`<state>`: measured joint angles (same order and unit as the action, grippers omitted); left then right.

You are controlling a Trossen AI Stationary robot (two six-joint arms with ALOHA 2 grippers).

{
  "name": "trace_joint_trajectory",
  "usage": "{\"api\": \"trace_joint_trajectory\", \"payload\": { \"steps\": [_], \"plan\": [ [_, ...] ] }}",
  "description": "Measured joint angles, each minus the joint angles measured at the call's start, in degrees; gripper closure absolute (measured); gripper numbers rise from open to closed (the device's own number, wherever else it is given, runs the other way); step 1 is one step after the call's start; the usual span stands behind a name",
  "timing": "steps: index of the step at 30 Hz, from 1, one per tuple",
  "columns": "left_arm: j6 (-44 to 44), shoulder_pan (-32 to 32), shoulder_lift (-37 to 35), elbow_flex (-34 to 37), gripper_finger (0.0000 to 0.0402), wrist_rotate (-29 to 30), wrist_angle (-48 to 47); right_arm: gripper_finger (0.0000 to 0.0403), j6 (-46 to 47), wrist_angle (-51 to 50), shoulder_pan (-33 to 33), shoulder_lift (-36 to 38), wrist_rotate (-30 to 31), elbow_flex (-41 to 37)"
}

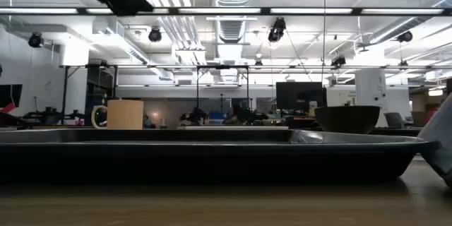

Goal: Set up tray
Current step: Prepare the serving tray

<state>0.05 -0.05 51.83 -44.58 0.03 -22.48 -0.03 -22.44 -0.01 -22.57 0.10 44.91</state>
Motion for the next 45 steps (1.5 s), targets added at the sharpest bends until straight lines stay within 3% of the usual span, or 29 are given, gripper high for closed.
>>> {"api": "trace_joint_trajectory", "payload": {
  "steps": [28, 35, 45],
  "plan": [
    [0.0, 0.0, 46.0, -0.4, 0.0402, 0.0, 1.6, 0.0376, 0.0, 0.0, 0.0, -0.1, 0.0, 0.0],
    [0.0, 0.0, 47.9, -0.7, 0.0401, 0.0, 3.5, 0.0376, 0.0, 0.0, 0.0, -0.1, 0.0, 0.0],
    [0.0, 0.0, 38.8, -5.2, 0.0401, 0.0, 4.9, 0.0376, 0.0, 0.0, 0.0, -0.1, 0.0, 0.0]
  ]
}}
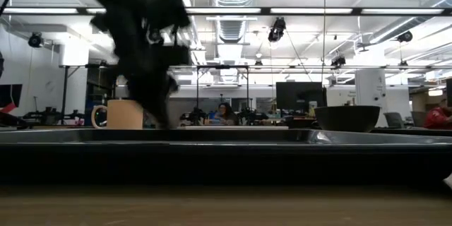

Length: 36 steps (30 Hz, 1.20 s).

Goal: Set up tray
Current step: Prepare the serving tray, then put the mug on the serving tray

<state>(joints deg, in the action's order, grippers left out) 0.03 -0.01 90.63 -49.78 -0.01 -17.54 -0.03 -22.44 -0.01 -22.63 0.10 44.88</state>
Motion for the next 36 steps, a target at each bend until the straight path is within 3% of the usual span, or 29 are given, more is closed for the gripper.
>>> {"api": "trace_joint_trajectory", "payload": {
  "steps": [7, 36],
  "plan": [
    [0.0, 0.0, -3.6, -7.8, 0.0401, 0.0, 0.2, 0.0376, 0.0, 0.1, 0.0, 0.0, 0.0, 0.0],
    [0.0, 0.0, -3.2, -55.9, 0.0401, 0.0, 0.6, 0.0376, 0.0, 0.2, 0.0, 0.0, 0.0, 0.0]
  ]
}}
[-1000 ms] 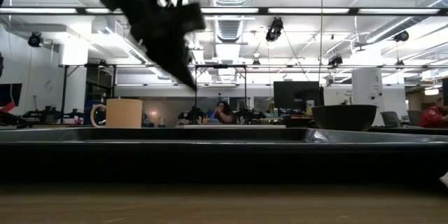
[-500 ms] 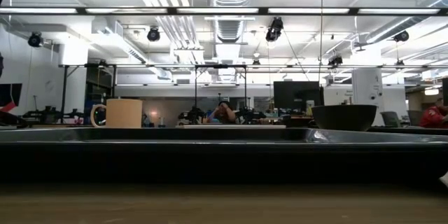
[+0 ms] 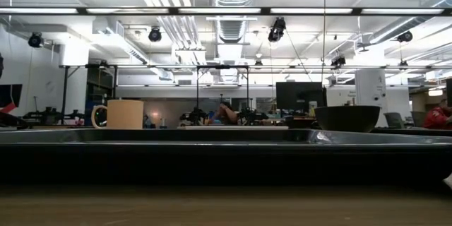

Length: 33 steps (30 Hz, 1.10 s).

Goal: Set up tray
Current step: Put the mug on the serving tray

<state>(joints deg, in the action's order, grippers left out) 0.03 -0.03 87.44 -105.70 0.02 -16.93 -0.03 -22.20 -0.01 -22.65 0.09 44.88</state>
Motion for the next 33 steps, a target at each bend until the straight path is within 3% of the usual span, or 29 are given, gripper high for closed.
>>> {"api": "trace_joint_trajectory", "payload": {
  "steps": [8, 15, 24, 33],
  "plan": [
    [0.0, 0.0, 0.0, -7.2, 0.0401, 0.0, 0.0, 0.0376, 0.0, 0.0, 0.0, 0.0, 0.0, 0.0],
    [0.0, 0.0, -0.1, -8.3, 0.0401, 0.0, 0.0, 0.0376, 0.0, 0.0, 0.0, 0.0, 0.0, 0.0],
    [0.0, 0.0, 0.8, -5.7, 0.0401, 0.0, 0.0, 0.0376, 0.0, 0.0, 0.0, 0.0, 0.0, 0.0],
    [-0.1, 0.0, 0.8, 3.0, 0.0401, 0.0, 1.0, 0.0376, 0.0, 0.0, 0.0, 0.0, 0.0, 0.0]
  ]
}}
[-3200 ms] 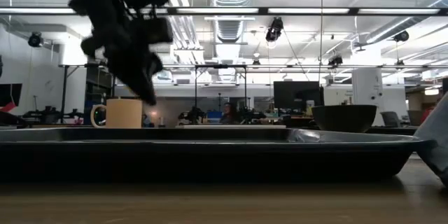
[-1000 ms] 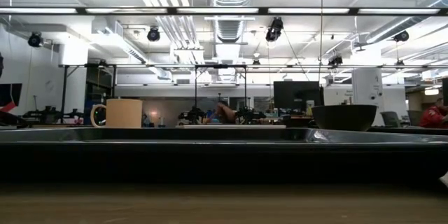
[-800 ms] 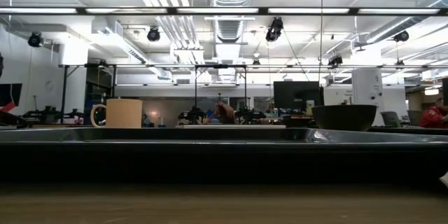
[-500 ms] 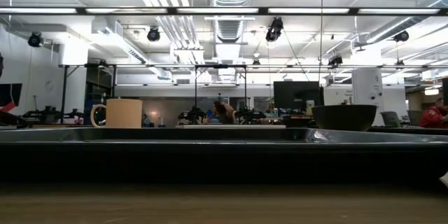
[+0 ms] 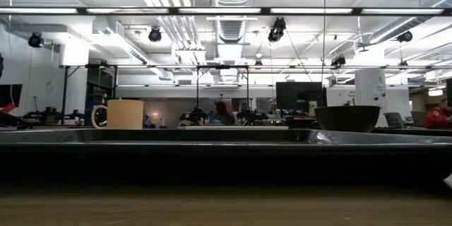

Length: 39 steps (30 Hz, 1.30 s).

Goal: Set up tray
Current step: Put the mug on the serving tray

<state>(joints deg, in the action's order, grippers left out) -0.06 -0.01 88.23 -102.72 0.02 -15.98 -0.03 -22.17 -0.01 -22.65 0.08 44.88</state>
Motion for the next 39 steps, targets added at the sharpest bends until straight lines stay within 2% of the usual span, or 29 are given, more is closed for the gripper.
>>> {"api": "trace_joint_trajectory", "payload": {
  "steps": [2, 4, 6, 9, 13, 15, 18, 20, 26, 32, 39],
  "plan": [
    [-0.5, -0.1, 0.3, 2.6, 0.0401, 0.0, 3.0, 0.0376, 0.0, 0.0, 0.0, 0.0, 0.0, 0.0],
    [0.8, -0.3, -0.3, 5.9, 0.0401, -0.8, 1.8, 0.0376, 0.0, 0.0, 0.0, 0.0, 0.0, 0.0],
    [2.8, -0.7, -2.4, 12.2, 0.0401, -1.2, 3.6, 0.0376, 0.0, 0.0, 0.0, 0.0, 0.0, 0.0],
    [1.1, -0.8, -8.9, 26.6, 0.0401, -1.6, 15.9, 0.0376, 0.0, 0.0, 0.0, 0.0, 0.0, 0.0],
    [-1.8, -0.7, -22.7, 51.0, 0.0401, -1.3, 37.4, 0.0376, 0.0, 0.0, 0.0, 0.0, 0.0, 0.0],
    [-3.9, -0.8, -28.5, 62.1, 0.0401, -1.4, 45.1, 0.0376, 0.0, 0.1, 0.0, 0.0, 0.0, 0.0],
    [-4.4, -1.2, -36.1, 74.1, 0.0401, -1.4, 47.5, 0.0376, 0.0, 0.1, 0.0, 0.0, 0.0, 0.0],
    [-3.9, -1.7, -40.9, 79.5, 0.0401, -1.3, 48.7, 0.0376, 0.0, 0.1, 0.0, 0.0, 0.0, 0.0],
    [-2.1, -2.1, -52.1, 90.9, 0.0401, -1.3, 48.6, 0.0376, 0.0, 0.1, 0.0, 0.0, 0.0, 0.0],
    [0.8, -1.9, -61.1, 97.0, 0.0402, -1.4, 47.8, 0.0376, 0.0, 0.1, 0.0, 0.0, 0.0, 0.0],
    [0.1, -1.8, -68.2, 101.3, 0.0401, -1.4, 46.0, 0.0376, 0.0, 0.1, 0.0, 0.0, 0.0, 0.0]
  ]
}}
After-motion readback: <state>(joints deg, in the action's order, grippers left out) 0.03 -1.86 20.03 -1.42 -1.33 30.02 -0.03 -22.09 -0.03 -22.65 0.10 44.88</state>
